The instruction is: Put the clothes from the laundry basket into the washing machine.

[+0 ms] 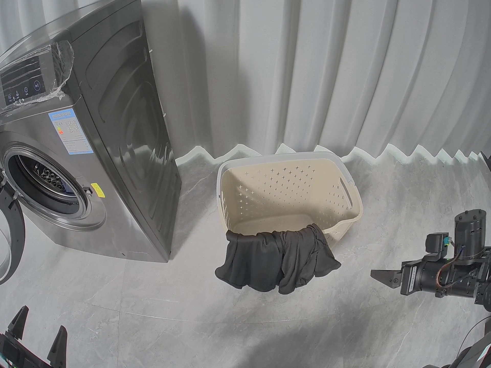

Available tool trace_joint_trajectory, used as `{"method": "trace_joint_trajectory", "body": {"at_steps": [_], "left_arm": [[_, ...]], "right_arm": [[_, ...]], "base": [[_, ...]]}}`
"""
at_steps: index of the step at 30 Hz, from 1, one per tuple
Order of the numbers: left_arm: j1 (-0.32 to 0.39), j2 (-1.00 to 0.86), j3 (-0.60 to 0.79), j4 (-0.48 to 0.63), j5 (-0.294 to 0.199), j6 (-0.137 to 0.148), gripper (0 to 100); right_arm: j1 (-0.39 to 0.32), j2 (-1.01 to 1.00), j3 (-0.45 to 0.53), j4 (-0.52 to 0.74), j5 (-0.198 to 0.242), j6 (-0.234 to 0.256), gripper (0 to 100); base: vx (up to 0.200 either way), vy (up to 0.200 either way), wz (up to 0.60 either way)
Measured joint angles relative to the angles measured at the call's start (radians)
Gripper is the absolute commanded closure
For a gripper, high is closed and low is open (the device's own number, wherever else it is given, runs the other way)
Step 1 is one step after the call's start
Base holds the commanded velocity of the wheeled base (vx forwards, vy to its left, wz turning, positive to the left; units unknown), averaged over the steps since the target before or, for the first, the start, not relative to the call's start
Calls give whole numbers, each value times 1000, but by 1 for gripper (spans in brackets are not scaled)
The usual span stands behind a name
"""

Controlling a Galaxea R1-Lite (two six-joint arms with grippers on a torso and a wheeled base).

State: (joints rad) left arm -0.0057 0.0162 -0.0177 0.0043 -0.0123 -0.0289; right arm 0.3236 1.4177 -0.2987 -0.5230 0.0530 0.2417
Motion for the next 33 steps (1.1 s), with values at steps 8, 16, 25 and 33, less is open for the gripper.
{"method": "trace_joint_trajectory", "body": {"at_steps": [8,16,25,33], "left_arm": [[0,0,0,0,0,0,0],[0,0,0,0,0,1,0],[0,0,0,0,0,0,0],[0,0,0,0,0,0,0]], "right_arm": [[24,168,-21,-143,-26,25,0],[32,304,-46,-273,-46,34,0],[62,463,-88,-445,-81,32,0],[85,582,-165,-459,-97,33,0]], "base": [[0,0,0],[0,0,0],[0,0,0],[0,0,0]]}}
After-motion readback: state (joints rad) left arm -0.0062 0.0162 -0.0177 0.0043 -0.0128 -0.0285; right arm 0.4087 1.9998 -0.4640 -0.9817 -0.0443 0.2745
